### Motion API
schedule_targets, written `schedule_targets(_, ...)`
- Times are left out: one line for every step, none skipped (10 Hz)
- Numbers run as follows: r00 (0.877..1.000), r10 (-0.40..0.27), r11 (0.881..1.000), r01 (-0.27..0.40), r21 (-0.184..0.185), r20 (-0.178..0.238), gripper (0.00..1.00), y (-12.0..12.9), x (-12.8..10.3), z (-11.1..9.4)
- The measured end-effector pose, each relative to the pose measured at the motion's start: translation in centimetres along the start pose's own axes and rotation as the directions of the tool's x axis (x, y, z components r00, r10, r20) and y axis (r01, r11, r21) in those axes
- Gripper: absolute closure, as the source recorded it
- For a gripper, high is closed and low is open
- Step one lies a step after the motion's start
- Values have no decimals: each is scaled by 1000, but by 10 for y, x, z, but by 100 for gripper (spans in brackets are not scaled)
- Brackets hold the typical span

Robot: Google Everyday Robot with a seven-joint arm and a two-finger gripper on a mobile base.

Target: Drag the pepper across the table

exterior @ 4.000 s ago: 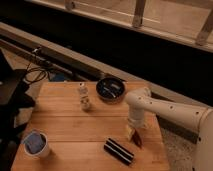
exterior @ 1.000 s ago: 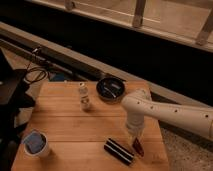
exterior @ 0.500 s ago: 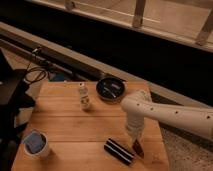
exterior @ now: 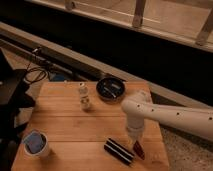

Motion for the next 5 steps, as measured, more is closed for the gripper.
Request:
schedule_targets(1000,1,1000,-1,1,-1,53,1,3,1)
schedule_targets(1000,-2,1000,2,3,-2,53,3,5,1)
schedule_targets(1000,-9,1000,9,6,-3,53,7,6,1)
schedule_targets(1000,-7,1000,7,9,-2,54,7,9,1)
schedule_targets(1000,-2,1000,2,10,0,61,7,13,2)
